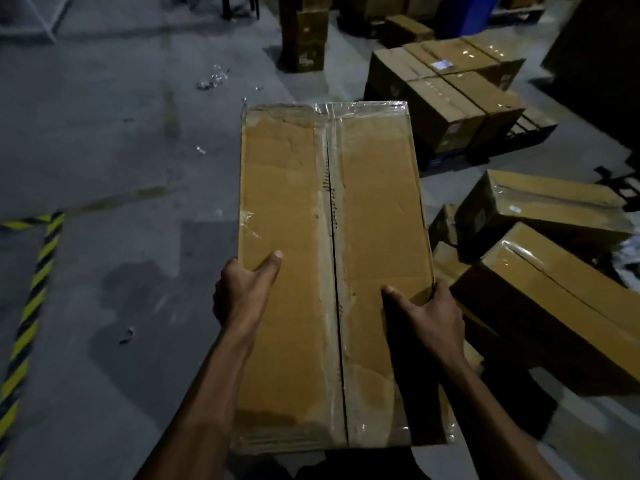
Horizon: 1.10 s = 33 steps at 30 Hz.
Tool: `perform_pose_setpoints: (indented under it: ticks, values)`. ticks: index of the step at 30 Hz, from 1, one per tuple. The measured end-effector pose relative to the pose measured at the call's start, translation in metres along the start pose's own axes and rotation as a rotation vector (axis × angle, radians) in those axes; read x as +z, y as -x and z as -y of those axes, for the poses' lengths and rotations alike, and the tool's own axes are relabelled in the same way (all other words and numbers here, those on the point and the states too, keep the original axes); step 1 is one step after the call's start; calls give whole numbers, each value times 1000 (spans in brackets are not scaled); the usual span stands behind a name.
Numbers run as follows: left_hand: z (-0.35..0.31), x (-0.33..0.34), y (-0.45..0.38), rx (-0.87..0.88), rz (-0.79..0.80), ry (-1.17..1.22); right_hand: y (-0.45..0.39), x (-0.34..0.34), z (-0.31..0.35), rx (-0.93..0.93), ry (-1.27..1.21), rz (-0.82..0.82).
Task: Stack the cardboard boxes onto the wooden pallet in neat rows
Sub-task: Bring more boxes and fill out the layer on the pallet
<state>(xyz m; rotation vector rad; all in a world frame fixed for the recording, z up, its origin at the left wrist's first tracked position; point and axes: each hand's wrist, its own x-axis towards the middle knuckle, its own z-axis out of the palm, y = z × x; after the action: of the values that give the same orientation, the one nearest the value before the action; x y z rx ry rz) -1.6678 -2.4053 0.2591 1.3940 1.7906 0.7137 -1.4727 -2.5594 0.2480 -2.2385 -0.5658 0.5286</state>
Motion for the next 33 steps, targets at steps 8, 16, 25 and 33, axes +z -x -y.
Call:
perform_pose_setpoints:
  ticks: [8, 16, 25, 33]
  values:
    - [-82, 57, -102, 100, 17, 47, -111, 28, 48, 42, -93, -9]
    - [-184, 105, -217, 122, 23, -10, -245, 43, 131, 19, -153, 8]
    - [-265, 174, -357, 198, 116, -5, -359, 79, 203, 75, -171, -119]
    - [-356, 247, -506, 348, 271, -97, -465, 127, 276, 179, -211, -293]
